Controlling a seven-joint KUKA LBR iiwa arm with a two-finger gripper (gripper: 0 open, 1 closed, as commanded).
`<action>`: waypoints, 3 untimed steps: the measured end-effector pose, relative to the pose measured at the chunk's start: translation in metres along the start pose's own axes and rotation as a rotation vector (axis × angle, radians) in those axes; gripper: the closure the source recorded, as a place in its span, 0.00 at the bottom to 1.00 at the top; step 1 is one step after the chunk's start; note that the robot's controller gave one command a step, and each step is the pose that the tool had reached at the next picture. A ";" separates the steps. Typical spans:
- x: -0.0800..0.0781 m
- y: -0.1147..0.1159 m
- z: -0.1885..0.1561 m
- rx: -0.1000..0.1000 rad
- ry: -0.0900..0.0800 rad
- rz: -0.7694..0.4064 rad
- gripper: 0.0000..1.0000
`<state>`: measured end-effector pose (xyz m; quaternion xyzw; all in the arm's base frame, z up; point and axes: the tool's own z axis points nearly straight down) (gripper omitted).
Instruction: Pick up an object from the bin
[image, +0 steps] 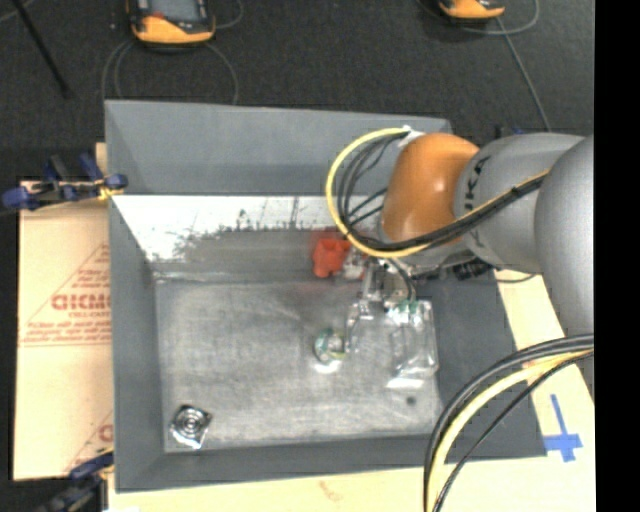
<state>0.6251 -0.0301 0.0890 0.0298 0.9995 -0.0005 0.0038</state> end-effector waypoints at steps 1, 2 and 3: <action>0.054 0.040 -0.038 -0.002 0.003 -0.180 0.00; 0.063 0.047 0.015 0.000 -0.005 -0.564 0.00; 0.068 0.024 0.014 -0.003 -0.008 -0.679 0.00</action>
Offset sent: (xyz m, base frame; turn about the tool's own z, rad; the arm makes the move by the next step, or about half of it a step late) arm -0.0529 0.0433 0.0354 -0.1796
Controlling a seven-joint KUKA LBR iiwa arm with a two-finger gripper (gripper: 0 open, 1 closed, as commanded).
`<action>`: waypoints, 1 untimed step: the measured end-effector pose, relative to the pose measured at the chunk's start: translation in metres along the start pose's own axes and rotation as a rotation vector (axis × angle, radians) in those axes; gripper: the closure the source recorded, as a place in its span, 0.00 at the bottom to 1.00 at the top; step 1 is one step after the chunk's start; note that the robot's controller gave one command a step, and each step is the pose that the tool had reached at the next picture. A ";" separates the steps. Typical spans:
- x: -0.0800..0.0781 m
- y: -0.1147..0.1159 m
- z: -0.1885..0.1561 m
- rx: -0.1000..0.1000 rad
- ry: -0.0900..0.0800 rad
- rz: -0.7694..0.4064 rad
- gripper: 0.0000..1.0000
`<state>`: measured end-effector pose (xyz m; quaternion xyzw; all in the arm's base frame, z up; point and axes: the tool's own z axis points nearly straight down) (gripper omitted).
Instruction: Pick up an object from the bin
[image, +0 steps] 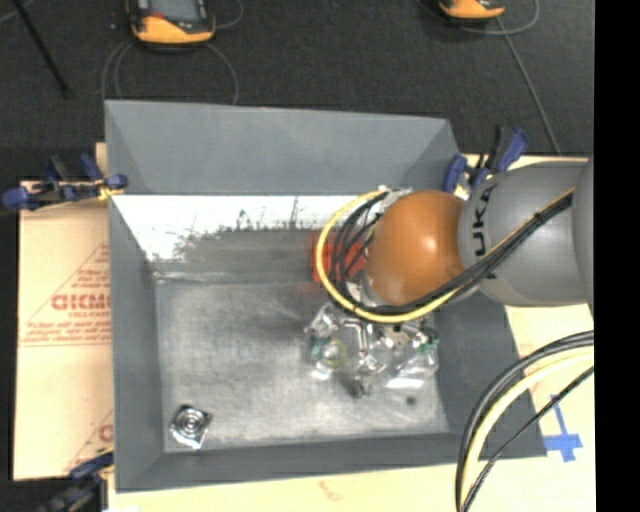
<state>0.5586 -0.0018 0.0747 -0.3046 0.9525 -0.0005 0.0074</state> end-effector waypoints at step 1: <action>-0.001 -0.001 -0.002 0.002 -0.003 0.001 1.00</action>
Offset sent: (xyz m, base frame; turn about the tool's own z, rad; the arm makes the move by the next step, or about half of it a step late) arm 0.0000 0.0000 0.0000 0.0000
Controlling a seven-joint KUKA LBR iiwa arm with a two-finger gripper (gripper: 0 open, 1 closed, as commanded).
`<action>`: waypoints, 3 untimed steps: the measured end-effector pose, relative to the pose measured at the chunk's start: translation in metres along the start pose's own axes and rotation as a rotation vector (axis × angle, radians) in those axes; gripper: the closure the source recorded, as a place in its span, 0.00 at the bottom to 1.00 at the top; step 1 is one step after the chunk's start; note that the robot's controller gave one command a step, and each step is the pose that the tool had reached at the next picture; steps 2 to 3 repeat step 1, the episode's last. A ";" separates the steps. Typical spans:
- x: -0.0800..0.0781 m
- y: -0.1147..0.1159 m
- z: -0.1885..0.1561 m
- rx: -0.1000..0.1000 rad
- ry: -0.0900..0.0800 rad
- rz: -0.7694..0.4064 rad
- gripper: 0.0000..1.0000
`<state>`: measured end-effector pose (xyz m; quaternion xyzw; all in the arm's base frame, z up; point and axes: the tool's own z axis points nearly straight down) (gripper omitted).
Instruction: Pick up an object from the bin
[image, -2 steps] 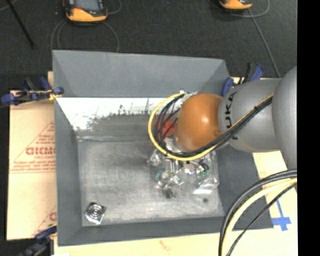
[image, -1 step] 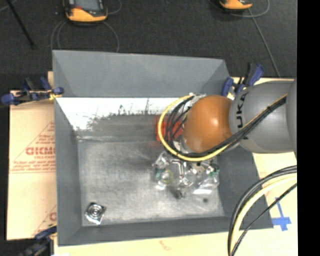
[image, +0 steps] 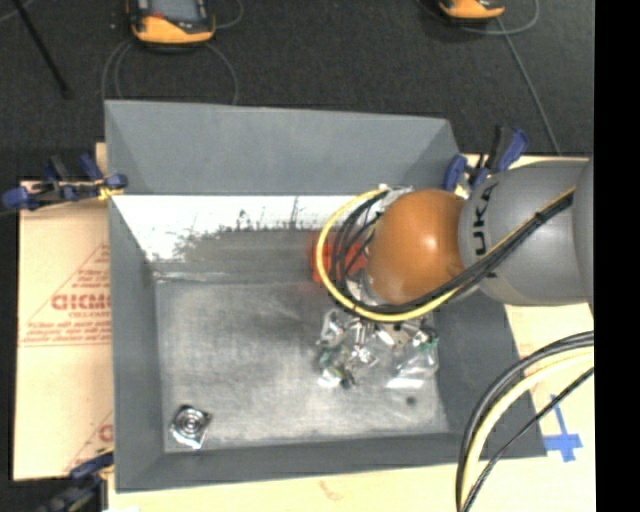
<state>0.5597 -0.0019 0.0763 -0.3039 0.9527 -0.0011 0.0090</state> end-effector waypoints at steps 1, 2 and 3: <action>0.002 0.009 -0.155 0.000 0.007 0.003 1.00; 0.002 0.009 -0.155 0.000 0.007 0.003 1.00; 0.002 0.009 -0.155 0.000 0.007 0.003 1.00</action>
Offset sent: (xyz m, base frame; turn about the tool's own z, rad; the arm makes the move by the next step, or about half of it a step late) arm -0.0117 0.0062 0.1496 -0.0027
